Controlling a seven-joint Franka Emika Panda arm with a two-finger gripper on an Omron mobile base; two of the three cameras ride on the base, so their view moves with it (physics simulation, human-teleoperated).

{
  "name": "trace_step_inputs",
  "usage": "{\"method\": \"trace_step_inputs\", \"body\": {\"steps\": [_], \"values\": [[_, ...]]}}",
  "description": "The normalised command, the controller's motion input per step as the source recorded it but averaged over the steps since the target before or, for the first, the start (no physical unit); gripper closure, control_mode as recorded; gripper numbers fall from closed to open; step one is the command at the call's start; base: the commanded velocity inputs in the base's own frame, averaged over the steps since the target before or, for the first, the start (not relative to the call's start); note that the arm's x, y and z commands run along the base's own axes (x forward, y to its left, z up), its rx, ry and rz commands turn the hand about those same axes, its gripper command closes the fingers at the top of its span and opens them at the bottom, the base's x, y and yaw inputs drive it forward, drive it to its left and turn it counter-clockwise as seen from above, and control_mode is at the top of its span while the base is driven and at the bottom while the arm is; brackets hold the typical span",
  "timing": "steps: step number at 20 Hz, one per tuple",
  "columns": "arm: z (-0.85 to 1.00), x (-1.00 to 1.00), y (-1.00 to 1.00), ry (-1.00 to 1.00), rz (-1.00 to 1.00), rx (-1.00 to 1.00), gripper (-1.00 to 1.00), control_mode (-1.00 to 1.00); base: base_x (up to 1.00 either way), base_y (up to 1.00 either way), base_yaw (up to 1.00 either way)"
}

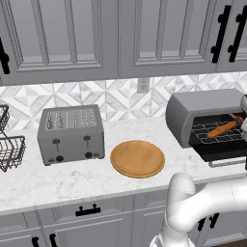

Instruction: Pick up the kebab skewer and baguette bread, and place them inside the toaster oven. Close the toaster oven door and start by setting the timer.

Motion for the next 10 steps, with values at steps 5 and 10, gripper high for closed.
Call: {"method": "trace_step_inputs", "body": {"steps": [5, 10], "values": [[0.07, 0.0, 0.0, 0.0, 0.0, 0.0, -1.0, -1.0, 0.0, 0.0, 0.0], [0.49, -0.28, 0.0, 0.0, 0.0, 0.0, -1.0, -1.0, 0.0, 0.0, 0.0]]}}
